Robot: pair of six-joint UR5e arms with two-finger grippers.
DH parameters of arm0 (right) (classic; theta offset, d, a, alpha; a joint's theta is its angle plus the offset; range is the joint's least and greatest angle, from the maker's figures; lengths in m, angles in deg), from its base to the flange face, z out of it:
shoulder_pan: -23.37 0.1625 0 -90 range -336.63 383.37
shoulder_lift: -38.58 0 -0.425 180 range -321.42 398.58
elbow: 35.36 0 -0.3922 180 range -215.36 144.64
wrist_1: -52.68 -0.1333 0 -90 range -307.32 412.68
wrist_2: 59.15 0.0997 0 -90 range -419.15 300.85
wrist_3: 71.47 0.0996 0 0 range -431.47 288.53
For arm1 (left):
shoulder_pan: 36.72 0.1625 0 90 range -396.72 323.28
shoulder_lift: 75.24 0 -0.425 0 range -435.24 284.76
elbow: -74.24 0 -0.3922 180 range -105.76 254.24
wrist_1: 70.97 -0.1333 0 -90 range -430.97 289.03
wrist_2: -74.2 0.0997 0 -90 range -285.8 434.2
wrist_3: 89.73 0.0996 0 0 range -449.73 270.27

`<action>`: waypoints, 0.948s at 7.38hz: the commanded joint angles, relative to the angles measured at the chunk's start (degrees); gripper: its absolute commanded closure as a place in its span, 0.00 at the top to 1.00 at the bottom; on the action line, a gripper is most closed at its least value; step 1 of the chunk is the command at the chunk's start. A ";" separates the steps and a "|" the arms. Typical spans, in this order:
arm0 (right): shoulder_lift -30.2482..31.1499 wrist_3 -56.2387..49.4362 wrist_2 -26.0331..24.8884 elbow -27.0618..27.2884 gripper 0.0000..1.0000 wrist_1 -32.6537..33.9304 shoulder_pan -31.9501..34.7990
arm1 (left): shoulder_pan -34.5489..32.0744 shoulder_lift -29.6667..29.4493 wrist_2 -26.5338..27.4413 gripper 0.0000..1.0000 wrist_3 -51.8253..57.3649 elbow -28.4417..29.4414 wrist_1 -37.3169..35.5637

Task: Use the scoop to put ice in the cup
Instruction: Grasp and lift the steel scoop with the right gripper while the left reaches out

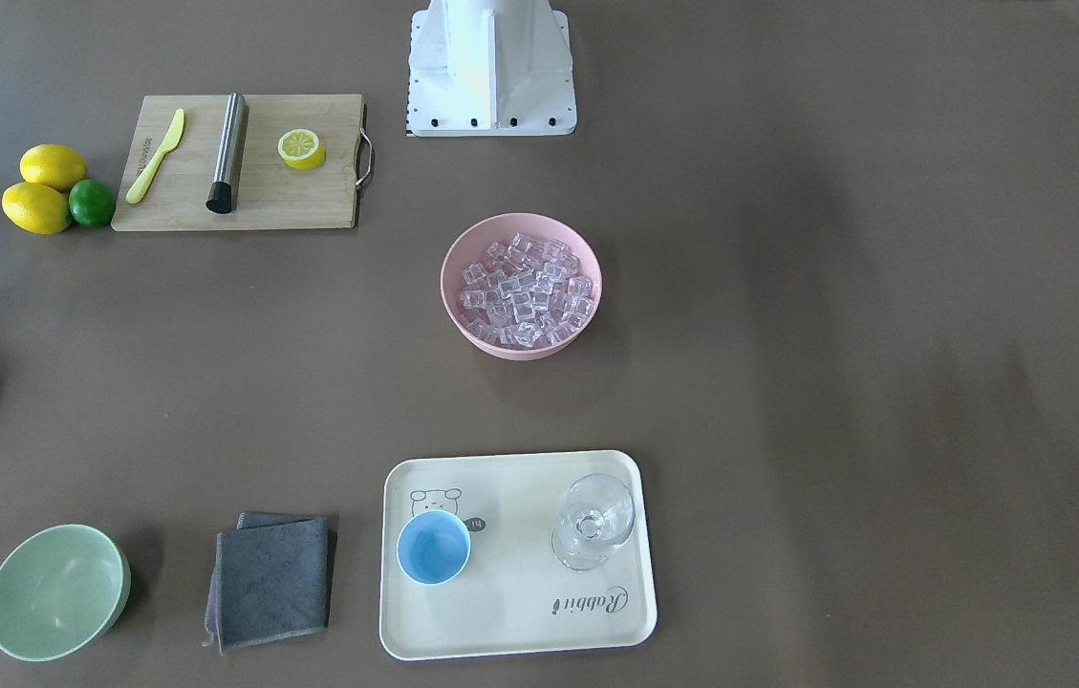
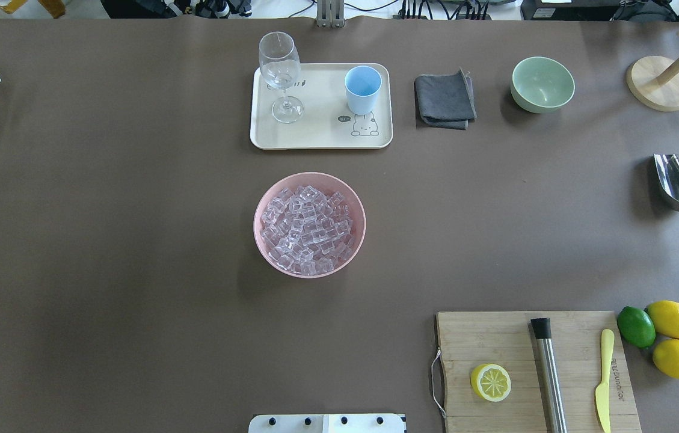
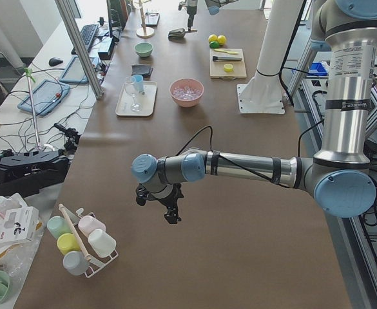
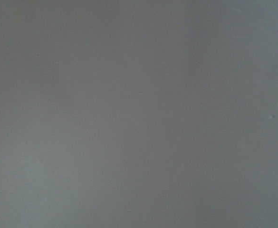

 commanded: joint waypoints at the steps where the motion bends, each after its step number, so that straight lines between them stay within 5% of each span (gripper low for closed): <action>1: 0.38 -1.54 0.49 -0.88 0.76 0.00 -0.32 | 9.87 -0.58 0.00 0.99 0.20 -8.61 0.11; 2: 0.29 -1.46 0.58 -0.79 0.64 0.00 -0.50 | 11.91 -3.71 0.17 0.99 0.20 -9.07 0.20; 6: 0.64 -1.46 0.85 -1.05 0.58 0.17 -1.81 | 20.25 -6.56 0.61 0.98 0.38 -11.18 1.77; 7: 0.64 -1.55 0.94 -0.97 0.40 0.35 -1.90 | 21.33 -7.52 0.88 0.98 0.29 -11.71 5.78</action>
